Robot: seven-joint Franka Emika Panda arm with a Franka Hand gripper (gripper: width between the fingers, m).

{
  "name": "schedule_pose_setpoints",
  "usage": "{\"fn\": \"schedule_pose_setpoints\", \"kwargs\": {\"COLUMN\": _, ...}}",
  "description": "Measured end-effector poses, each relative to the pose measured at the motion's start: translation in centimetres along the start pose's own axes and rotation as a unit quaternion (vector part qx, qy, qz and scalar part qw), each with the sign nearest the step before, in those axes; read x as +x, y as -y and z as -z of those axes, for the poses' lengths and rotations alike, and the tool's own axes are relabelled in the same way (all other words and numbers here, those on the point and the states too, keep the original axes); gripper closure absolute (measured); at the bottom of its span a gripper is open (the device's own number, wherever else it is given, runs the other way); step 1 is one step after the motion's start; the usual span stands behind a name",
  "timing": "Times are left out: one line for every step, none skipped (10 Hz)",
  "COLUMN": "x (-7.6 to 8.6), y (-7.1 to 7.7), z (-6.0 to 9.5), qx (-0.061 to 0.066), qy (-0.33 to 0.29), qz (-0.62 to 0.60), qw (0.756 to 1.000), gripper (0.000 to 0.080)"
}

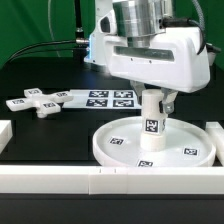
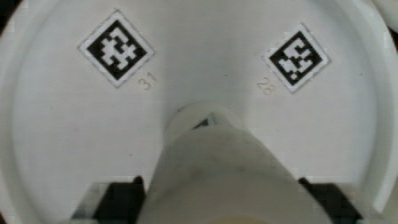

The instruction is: Assemble round table

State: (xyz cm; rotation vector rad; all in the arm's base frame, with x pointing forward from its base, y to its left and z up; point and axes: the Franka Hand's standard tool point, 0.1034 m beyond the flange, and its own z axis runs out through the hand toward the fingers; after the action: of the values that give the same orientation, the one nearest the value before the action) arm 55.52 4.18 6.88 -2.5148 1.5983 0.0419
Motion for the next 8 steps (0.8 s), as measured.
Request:
{"fn": "schedule_pose_setpoints", "kwargs": {"x": -0.04, "y": 0.01, "z": -0.01, "qx": -0.001, "qy": -0.002, "qz": -0.042, "qw": 0.999, "gripper": 0.039}}
{"fn": "schedule_pose_setpoints", "kwargs": {"x": -0.04, "y": 0.03, "z": -0.01, "qx": 0.0, "qy": -0.002, "qz": -0.078, "qw": 0.997, "gripper": 0.039}}
{"fn": "schedule_pose_setpoints", "kwargs": {"x": 0.0, "y": 0.01, "z": -0.02, "qx": 0.001, "qy": -0.001, "qz": -0.082, "qw": 0.997, "gripper": 0.039}}
{"fn": "schedule_pose_setpoints", "kwargs": {"x": -0.03, "y": 0.02, "z": -0.03, "qx": 0.0, "qy": -0.001, "qz": -0.068, "qw": 0.998, "gripper": 0.039}}
{"fn": "schedule_pose_setpoints", "kwargs": {"x": -0.08, "y": 0.14, "z": -0.03, "qx": -0.001, "qy": -0.001, "qz": -0.043, "qw": 0.999, "gripper": 0.0296}}
{"fn": "schedule_pose_setpoints", "kwargs": {"x": -0.14, "y": 0.66, "z": 0.07, "qx": 0.0, "qy": -0.001, "qz": -0.016, "qw": 1.0, "gripper": 0.0197}}
{"fn": "schedule_pose_setpoints", "kwargs": {"x": -0.21, "y": 0.82, "z": -0.02, "qx": 0.001, "qy": -0.001, "qz": 0.023, "qw": 1.0, "gripper": 0.0197}}
{"fn": "schedule_pose_setpoints", "kwargs": {"x": -0.21, "y": 0.73, "z": -0.18, "qx": 0.0, "qy": 0.0, "qz": 0.066, "qw": 0.998, "gripper": 0.0158}}
